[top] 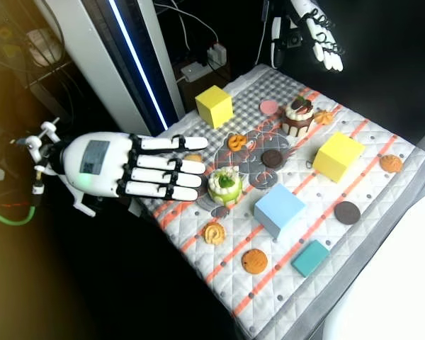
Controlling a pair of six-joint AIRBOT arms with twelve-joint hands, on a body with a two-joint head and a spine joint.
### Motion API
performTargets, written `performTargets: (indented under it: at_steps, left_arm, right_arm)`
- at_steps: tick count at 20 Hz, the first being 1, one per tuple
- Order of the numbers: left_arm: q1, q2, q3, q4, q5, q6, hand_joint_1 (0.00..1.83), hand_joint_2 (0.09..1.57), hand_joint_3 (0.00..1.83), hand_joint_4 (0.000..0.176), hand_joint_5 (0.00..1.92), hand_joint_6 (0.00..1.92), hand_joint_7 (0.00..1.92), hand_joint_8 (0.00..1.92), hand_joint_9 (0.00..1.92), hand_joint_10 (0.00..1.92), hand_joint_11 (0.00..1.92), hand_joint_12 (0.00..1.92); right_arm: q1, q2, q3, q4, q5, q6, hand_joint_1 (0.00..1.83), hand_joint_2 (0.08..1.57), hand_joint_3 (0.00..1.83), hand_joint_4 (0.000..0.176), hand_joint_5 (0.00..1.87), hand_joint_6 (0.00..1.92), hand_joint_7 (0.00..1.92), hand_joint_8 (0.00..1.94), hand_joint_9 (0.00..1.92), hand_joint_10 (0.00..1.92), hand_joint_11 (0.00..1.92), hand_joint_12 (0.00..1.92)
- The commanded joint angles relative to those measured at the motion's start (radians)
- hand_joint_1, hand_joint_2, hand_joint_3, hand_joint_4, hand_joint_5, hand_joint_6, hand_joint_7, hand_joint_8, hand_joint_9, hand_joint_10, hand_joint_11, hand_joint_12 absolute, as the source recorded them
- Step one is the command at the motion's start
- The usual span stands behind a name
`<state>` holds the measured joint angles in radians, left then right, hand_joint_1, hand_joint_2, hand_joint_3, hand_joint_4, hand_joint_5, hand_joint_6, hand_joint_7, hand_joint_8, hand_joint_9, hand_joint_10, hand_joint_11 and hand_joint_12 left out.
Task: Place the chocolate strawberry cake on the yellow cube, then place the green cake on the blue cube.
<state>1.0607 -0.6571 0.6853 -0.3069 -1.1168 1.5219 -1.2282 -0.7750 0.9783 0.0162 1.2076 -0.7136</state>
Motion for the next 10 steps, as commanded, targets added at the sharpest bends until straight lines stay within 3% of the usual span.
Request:
performTargets:
  at_steps: [1, 3, 5, 6, 7, 8, 9, 10]
  left_arm:
    - [-0.007, 0.002, 0.004, 0.008, -0.121, -0.005, 0.17, 1.07, 0.01, 0.136, 0.36, 0.0, 0.29, 0.0, 0.22, 0.01, 0.0, 0.23]
    - [-0.007, 0.002, 0.005, 0.008, -0.121, -0.005, 0.15, 1.08, 0.0, 0.129, 0.36, 0.0, 0.3, 0.0, 0.23, 0.0, 0.0, 0.25]
    - [-0.007, -0.001, 0.008, 0.007, -0.119, -0.005, 0.13, 1.08, 0.0, 0.121, 0.34, 0.0, 0.3, 0.0, 0.21, 0.0, 0.0, 0.14]
    - [-0.007, -0.003, 0.01, 0.004, -0.117, -0.005, 0.17, 1.08, 0.0, 0.109, 0.36, 0.0, 0.31, 0.0, 0.21, 0.0, 0.0, 0.12]
    - [-0.007, -0.012, 0.018, -0.003, -0.11, -0.005, 0.2, 1.07, 0.0, 0.111, 0.36, 0.0, 0.3, 0.0, 0.21, 0.0, 0.0, 0.07]
    - [-0.009, -0.016, 0.025, -0.008, -0.102, -0.005, 0.31, 1.05, 0.0, 0.126, 0.33, 0.0, 0.31, 0.0, 0.22, 0.01, 0.04, 0.08]
    - [-0.023, -0.026, 0.041, -0.018, -0.086, -0.005, 0.39, 1.03, 0.0, 0.137, 0.31, 0.0, 0.3, 0.0, 0.23, 0.01, 0.01, 0.24]
    - [-0.036, -0.035, 0.055, -0.026, -0.072, -0.005, 0.55, 0.97, 0.0, 0.136, 0.31, 0.0, 0.29, 0.0, 0.23, 0.0, 0.0, 0.44]
  right_arm:
    - [0.015, 0.002, 0.005, 0.019, 0.121, 0.004, 0.02, 1.24, 0.0, 0.048, 0.31, 0.0, 0.24, 0.0, 0.26, 0.0, 0.2, 0.33]
    - [0.018, 0.002, 0.006, 0.018, 0.121, 0.004, 0.01, 1.25, 0.0, 0.047, 0.32, 0.0, 0.25, 0.0, 0.26, 0.0, 0.21, 0.33]
    - [0.018, 0.001, 0.006, 0.018, 0.121, 0.004, 0.0, 1.26, 0.0, 0.042, 0.31, 0.0, 0.25, 0.0, 0.26, 0.0, 0.24, 0.28]
    - [0.017, 0.001, 0.005, 0.018, 0.121, 0.004, 0.0, 1.26, 0.0, 0.041, 0.31, 0.0, 0.26, 0.0, 0.27, 0.0, 0.26, 0.28]
    - [0.016, 0.0, 0.005, 0.018, 0.121, 0.004, 0.01, 1.27, 0.0, 0.035, 0.32, 0.0, 0.26, 0.0, 0.27, 0.0, 0.24, 0.27]
    - [0.016, 0.0, 0.005, 0.018, 0.121, 0.004, 0.0, 1.27, 0.0, 0.04, 0.32, 0.0, 0.26, 0.0, 0.27, 0.0, 0.26, 0.27]
    - [0.015, 0.0, 0.005, 0.018, 0.121, 0.004, 0.0, 1.27, 0.0, 0.04, 0.32, 0.0, 0.25, 0.0, 0.27, 0.0, 0.26, 0.27]
    - [0.014, 0.0, 0.005, 0.018, 0.121, 0.004, 0.0, 1.26, 0.0, 0.044, 0.32, 0.0, 0.25, 0.0, 0.27, 0.0, 0.27, 0.22]
